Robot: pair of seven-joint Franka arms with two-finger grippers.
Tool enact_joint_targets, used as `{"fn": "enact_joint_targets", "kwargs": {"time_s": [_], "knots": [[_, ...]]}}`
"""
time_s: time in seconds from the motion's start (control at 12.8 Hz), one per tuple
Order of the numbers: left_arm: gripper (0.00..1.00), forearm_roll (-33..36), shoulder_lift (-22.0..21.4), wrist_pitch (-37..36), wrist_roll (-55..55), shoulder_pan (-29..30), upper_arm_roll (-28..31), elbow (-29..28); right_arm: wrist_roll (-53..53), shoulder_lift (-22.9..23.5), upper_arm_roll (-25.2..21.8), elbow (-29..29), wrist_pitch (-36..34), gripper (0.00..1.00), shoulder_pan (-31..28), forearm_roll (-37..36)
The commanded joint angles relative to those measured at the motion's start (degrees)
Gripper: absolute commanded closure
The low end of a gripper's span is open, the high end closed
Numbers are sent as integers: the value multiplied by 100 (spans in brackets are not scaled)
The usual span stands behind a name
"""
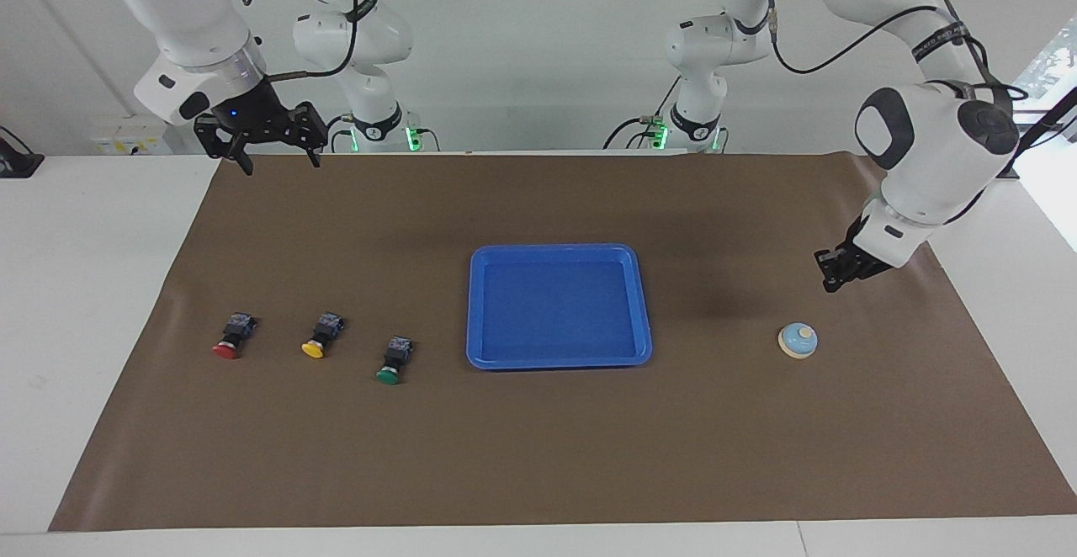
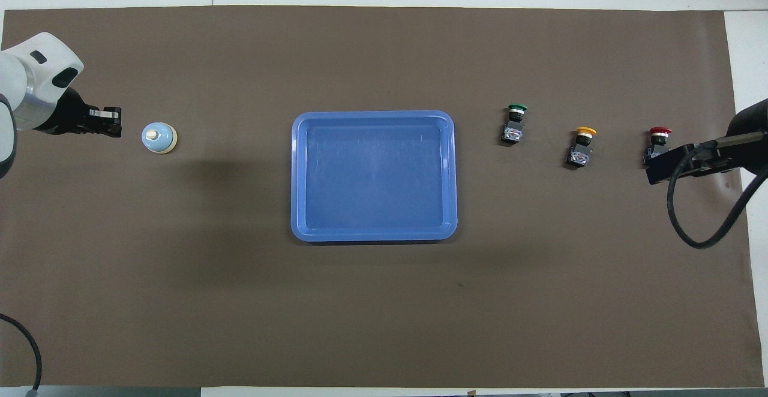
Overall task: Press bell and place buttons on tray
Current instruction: 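Move the left gripper toward the silver bell and lower onto it, then press down on the bell with the left gripper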
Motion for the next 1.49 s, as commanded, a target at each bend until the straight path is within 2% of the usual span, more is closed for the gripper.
{"fn": "enact_joint_targets", "kwargs": {"time_s": [0.0, 0.78, 1.02, 1.18, 1.41], "knots": [[100, 75, 425, 255, -15, -26, 21, 182, -113, -108, 26, -121, 13, 0, -92, 114], [100, 172, 708, 1020, -86, -18, 30, -160, -113, -108, 26, -121, 5, 0, -92, 114], [100, 259, 778, 1362, -147, -35, 30, -484, -121, -108, 26, -121, 4, 0, -92, 114], [100, 330, 796, 1915, -156, -35, 39, -897, -113, -108, 26, -121, 4, 0, -92, 114], [100, 339, 779, 1498, -148, -35, 48, -619, -113, -117, 26, -121, 4, 0, -92, 114]]}}
